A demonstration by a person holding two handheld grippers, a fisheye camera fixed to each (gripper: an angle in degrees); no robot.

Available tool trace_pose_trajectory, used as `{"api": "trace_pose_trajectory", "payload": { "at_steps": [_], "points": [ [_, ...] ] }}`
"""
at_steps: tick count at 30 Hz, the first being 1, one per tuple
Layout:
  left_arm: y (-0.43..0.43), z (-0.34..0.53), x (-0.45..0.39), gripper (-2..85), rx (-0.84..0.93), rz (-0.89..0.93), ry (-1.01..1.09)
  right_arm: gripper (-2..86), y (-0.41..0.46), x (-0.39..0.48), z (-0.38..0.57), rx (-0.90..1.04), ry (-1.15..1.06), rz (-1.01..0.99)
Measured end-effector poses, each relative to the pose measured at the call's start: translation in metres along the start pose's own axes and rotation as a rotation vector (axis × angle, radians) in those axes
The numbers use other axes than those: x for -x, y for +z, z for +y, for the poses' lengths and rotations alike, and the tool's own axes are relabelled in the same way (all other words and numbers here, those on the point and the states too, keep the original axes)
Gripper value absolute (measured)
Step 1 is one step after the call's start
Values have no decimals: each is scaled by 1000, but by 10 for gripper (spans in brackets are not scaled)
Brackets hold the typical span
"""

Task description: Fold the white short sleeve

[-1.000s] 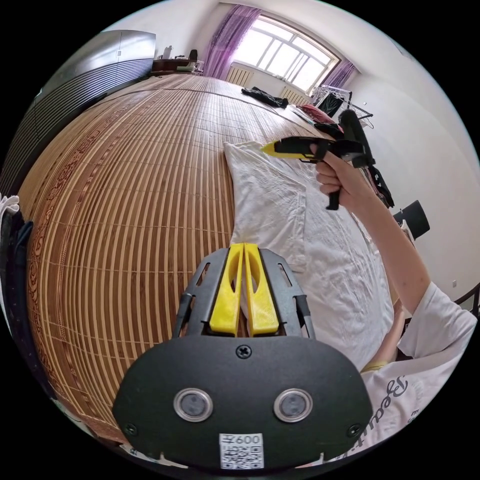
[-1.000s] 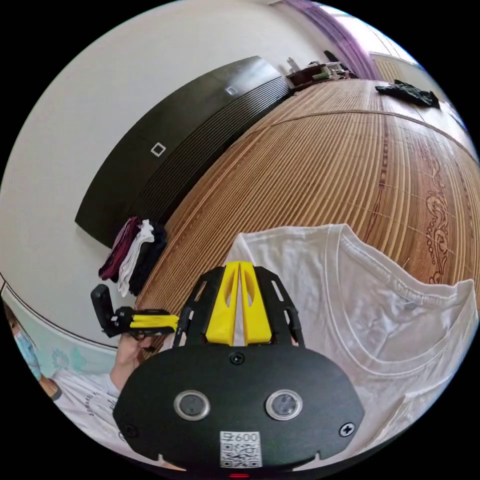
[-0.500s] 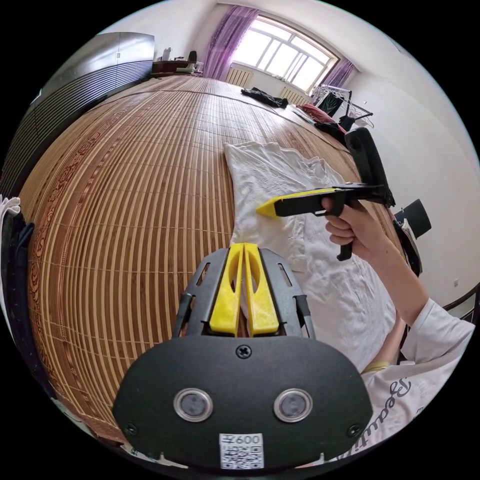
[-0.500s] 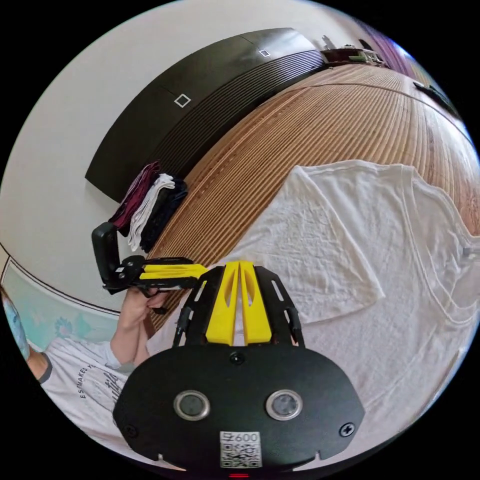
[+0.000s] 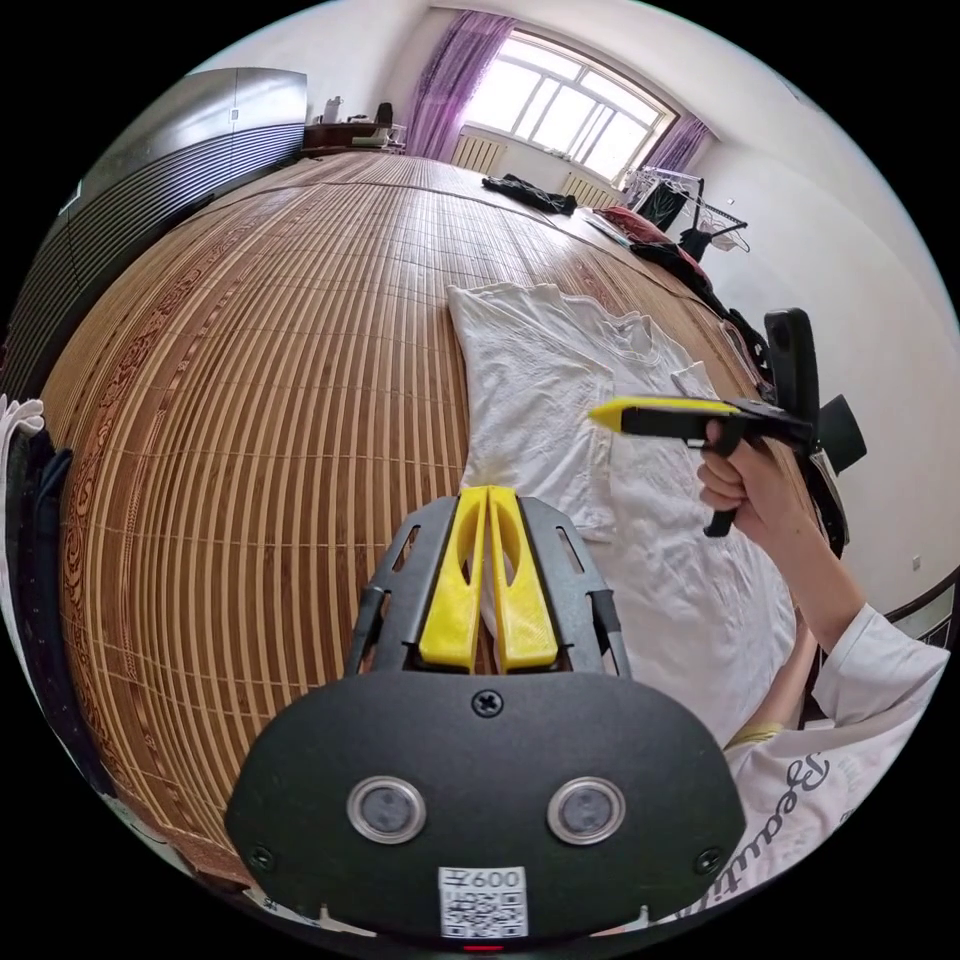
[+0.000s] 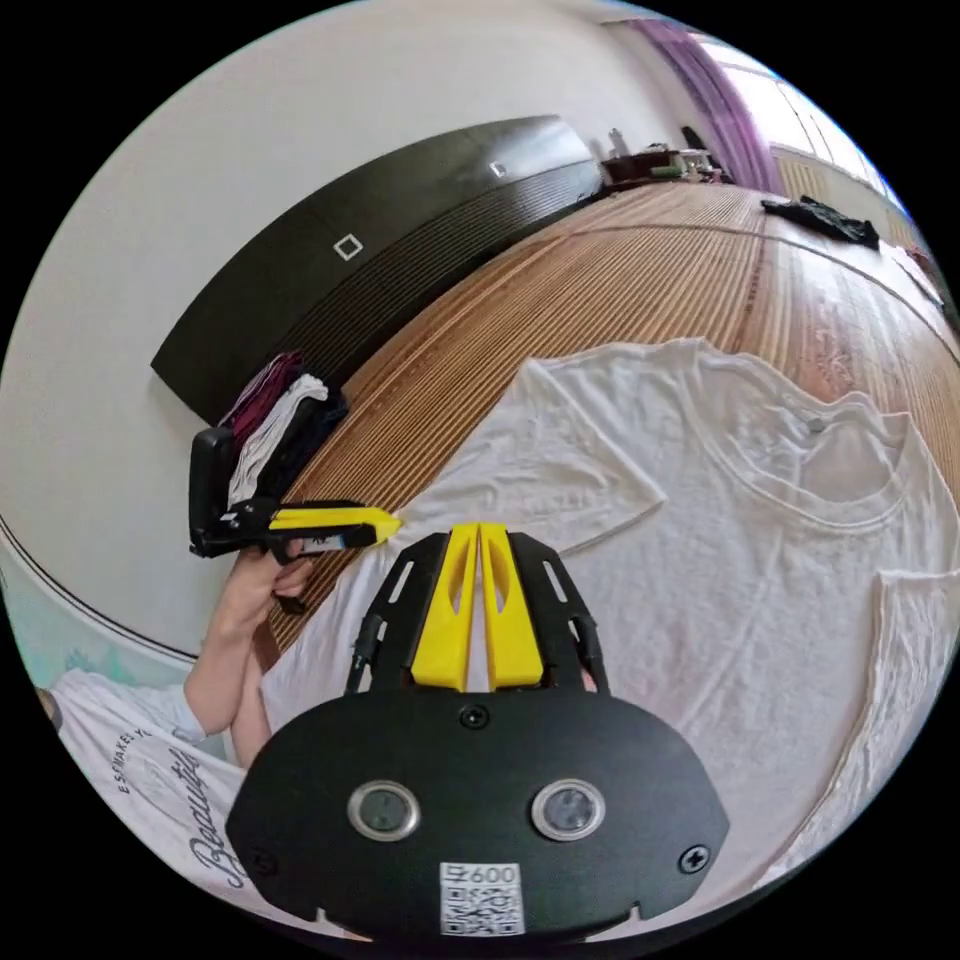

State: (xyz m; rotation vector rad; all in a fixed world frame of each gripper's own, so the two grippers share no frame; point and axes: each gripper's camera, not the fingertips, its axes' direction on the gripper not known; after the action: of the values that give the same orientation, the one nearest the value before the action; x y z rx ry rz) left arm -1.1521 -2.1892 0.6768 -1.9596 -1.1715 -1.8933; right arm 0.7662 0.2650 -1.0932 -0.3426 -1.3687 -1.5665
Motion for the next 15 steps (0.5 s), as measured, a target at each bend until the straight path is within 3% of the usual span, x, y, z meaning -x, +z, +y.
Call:
{"api": "trace_pose_trajectory", "payload": {
  "at_steps": [1,8,12,15],
  "points": [
    [2,-2,4,1,-1,2,-1,-8,9,0,4,50,23,-50],
    [16,-14,33,2,-3,5,-3,-8,-18,-10,57,-80,257,-101],
    [26,-21,40,2,-1,-41,22,-8,-9,45,73,-96,131,-142],
    [35,-25,54,2,-3,-44,24,-8,19,78,73,-4,84,-147]
  ]
}}
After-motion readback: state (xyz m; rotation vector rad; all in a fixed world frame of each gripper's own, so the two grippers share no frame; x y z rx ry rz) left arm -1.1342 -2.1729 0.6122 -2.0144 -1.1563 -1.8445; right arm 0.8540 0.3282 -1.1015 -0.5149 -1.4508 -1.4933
